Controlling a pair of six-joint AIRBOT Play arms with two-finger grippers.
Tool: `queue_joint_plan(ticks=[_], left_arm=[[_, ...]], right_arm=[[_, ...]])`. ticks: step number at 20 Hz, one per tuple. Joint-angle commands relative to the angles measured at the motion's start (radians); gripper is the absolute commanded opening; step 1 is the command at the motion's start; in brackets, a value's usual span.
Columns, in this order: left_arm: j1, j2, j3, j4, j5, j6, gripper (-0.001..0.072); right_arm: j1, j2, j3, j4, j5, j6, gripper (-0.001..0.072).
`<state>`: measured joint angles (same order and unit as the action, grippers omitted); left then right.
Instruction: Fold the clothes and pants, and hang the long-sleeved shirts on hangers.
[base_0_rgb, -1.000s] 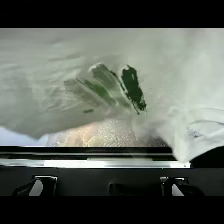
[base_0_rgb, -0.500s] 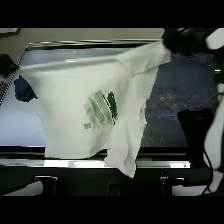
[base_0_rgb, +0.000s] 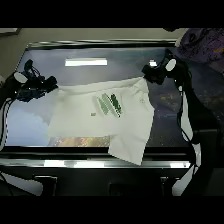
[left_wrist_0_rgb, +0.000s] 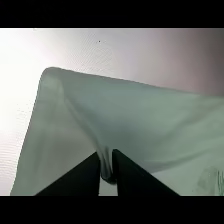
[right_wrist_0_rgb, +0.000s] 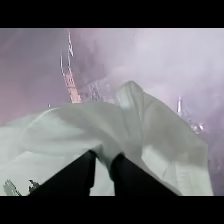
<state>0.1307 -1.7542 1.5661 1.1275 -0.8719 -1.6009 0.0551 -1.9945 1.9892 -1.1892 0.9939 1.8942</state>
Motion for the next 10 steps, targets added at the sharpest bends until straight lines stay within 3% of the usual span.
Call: queue_joint_plan(ticks=[1,2,3,4,7,8,10], left_arm=[[-0.004,-0.03,0.02,-0.001,-0.015,-0.061,0.0419],[0.011,-0.024,0.045,-0.001,-0.06,-0.061,0.0556],[0.032,-0.013,0.074,-0.001,-0.115,-0.056,0.0557],[0.056,0.005,0.099,-0.001,-0.17,-0.025,0.0541],[0.139,0.105,0.124,0.012,-0.35,0.127,0.0531],[0.167,0.138,0.124,0.031,-0.41,0.144,0.0531],[0.231,0.2,0.114,0.04,-0.502,0.129,0.0531]], right_arm=[[-0.004,-0.021,0.0,0.048,0.05,0.022,0.0261],[-0.014,-0.01,0.0,0.067,0.082,0.022,0.0293],[-0.029,0.009,0.0,0.08,0.127,0.021,0.0419],[-0.048,0.035,0.0,0.087,0.184,-0.007,0.0466],[-0.13,0.133,0.0,0.078,0.41,-0.246,0.0475],[-0.162,0.166,-0.003,0.078,0.488,-0.339,0.0472],[-0.24,0.249,-0.071,0.164,0.519,-0.399,0.0471]])
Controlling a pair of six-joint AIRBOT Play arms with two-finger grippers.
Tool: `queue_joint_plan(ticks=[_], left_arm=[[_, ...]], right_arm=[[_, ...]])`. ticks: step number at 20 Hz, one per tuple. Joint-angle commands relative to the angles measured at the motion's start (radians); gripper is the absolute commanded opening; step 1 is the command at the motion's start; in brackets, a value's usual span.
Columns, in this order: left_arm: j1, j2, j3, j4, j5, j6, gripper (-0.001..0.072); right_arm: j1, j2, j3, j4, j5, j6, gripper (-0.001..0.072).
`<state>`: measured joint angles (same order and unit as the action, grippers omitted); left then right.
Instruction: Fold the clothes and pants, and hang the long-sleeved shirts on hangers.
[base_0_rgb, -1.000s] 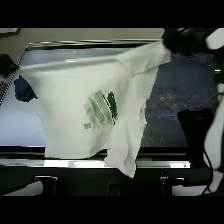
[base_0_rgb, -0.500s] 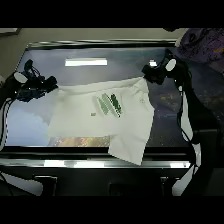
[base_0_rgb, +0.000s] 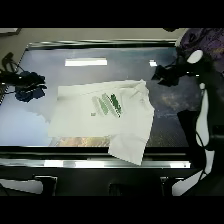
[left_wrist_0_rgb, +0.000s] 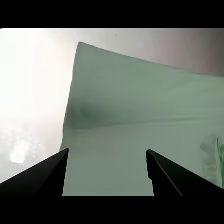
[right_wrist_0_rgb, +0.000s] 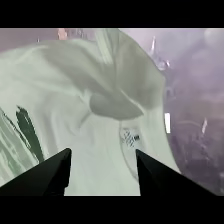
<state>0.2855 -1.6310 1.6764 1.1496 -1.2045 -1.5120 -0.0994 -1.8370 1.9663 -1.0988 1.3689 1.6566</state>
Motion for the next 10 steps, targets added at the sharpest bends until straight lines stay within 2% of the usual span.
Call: queue_joint_plan(ticks=[1,7,10], left_arm=[[0.111,0.116,-0.022,0.002,-0.167,0.021,0.0531],[0.247,0.333,-0.349,-0.098,-0.129,0.001,0.0531],[0.237,0.36,-0.443,-0.1,-0.111,0.001,0.053]], right_arm=[[-0.119,0.142,-0.114,0.106,0.152,-0.215,0.0472],[-0.204,0.485,-0.867,0.136,0.09,-0.282,0.0476],[-0.204,0.541,-1.158,0.163,0.013,-0.322,0.0475]])
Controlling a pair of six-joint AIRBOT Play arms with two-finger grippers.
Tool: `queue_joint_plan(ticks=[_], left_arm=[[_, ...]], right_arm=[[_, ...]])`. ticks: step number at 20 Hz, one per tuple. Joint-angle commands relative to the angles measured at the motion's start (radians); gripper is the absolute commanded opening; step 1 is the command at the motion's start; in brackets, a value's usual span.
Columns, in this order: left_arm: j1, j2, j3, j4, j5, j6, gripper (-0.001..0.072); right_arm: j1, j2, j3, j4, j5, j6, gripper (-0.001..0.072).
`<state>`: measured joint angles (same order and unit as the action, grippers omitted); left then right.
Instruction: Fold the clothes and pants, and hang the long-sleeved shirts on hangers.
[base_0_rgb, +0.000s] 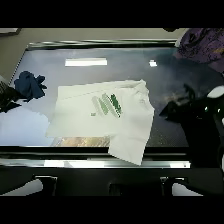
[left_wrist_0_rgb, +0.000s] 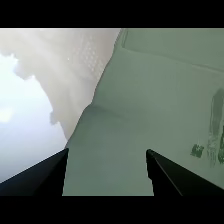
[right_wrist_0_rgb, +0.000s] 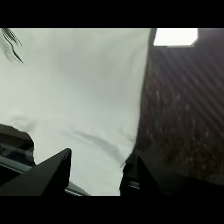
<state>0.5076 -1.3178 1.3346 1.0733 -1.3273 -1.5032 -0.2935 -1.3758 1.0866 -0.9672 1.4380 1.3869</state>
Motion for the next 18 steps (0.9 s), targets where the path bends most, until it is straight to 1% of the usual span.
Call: queue_joint_plan(ticks=[1,3,5,9,11,13,15,16,17,18], left_arm=[[0.012,0.043,-0.113,-0.024,0.012,-0.008,0.053],[0.006,0.04,-0.126,-0.024,0.016,-0.008,0.053],[0.006,0.04,-0.127,-0.024,0.02,-0.008,0.0531],[0.006,0.04,-0.127,-0.024,0.031,-0.008,0.053],[0.006,0.04,-0.127,-0.024,0.035,-0.008,0.053],[0.006,0.04,-0.127,-0.024,0.036,-0.027,0.0531],[0.006,0.04,-0.127,-0.032,0.034,-0.028,0.0531],[0.006,0.04,-0.127,-0.032,0.034,-0.045,0.0531],[0.006,0.04,-0.127,-0.032,0.035,-0.05,0.0531],[0.006,0.04,-0.13,-0.032,0.04,-0.05,0.0531]], right_arm=[[-0.01,0.08,-0.348,0.062,-0.097,-0.083,0.0475],[-0.01,0.08,-0.439,0.127,-0.175,-0.125,0.0476],[-0.01,0.08,-0.485,0.163,-0.229,-0.154,0.0477],[-0.01,0.058,-0.495,0.203,-0.326,-0.187,0.0476],[-0.01,0.007,-0.495,0.279,-0.328,-0.224,0.0476],[-0.01,-0.046,-0.495,0.352,-0.322,-0.272,0.0476],[-0.01,-0.084,-0.495,0.377,-0.325,-0.287,0.0475],[-0.01,-0.095,-0.495,0.373,-0.321,-0.287,0.0474],[-0.01,-0.101,-0.495,0.364,-0.316,-0.287,0.0465],[-0.01,-0.105,-0.495,0.357,-0.314,-0.287,0.0384]])
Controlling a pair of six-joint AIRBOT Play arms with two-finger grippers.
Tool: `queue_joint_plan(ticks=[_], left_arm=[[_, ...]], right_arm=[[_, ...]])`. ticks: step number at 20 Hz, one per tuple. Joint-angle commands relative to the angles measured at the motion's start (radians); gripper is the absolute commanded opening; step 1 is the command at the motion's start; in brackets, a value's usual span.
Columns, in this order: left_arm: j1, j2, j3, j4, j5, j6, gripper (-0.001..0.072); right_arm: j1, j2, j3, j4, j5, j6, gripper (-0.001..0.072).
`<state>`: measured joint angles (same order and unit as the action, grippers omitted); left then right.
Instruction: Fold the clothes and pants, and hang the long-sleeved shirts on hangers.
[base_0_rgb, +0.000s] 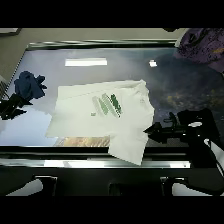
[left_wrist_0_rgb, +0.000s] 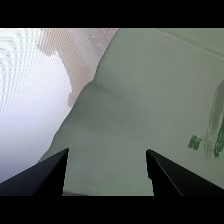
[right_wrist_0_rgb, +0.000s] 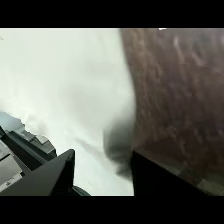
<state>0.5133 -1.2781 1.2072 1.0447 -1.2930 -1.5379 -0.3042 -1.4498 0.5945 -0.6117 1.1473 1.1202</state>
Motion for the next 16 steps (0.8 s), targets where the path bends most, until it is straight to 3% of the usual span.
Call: queue_joint_plan(ticks=[1,2,4,5,12,16], left_arm=[[0.001,0.001,-0.011,-0.003,0.011,-0.014,0.0531],[0.002,0.001,-0.026,-0.003,0.011,-0.005,0.0531],[0.012,0.008,-0.09,-0.005,0.011,0.046,0.0531],[0.029,0.017,-0.137,-0.015,0.021,0.061,0.0531],[0.281,0.069,-0.483,-0.271,0.08,0.286,0.0531],[0.289,0.041,-0.537,-0.269,0.083,0.354,0.0531]], right_arm=[[0.0,-0.032,-0.003,-0.003,-0.026,-0.021,0.0339],[0.0,-0.032,-0.003,-0.002,-0.032,-0.021,0.0304],[0.0,-0.032,-0.003,-0.002,-0.041,-0.025,0.0094],[0.0,-0.032,-0.003,-0.001,-0.045,-0.025,0.0036],[0.0,-0.032,-0.003,0.002,-0.018,-0.015,0.0035],[0.0,-0.032,-0.002,0.007,-0.002,0.002,0.0035]])
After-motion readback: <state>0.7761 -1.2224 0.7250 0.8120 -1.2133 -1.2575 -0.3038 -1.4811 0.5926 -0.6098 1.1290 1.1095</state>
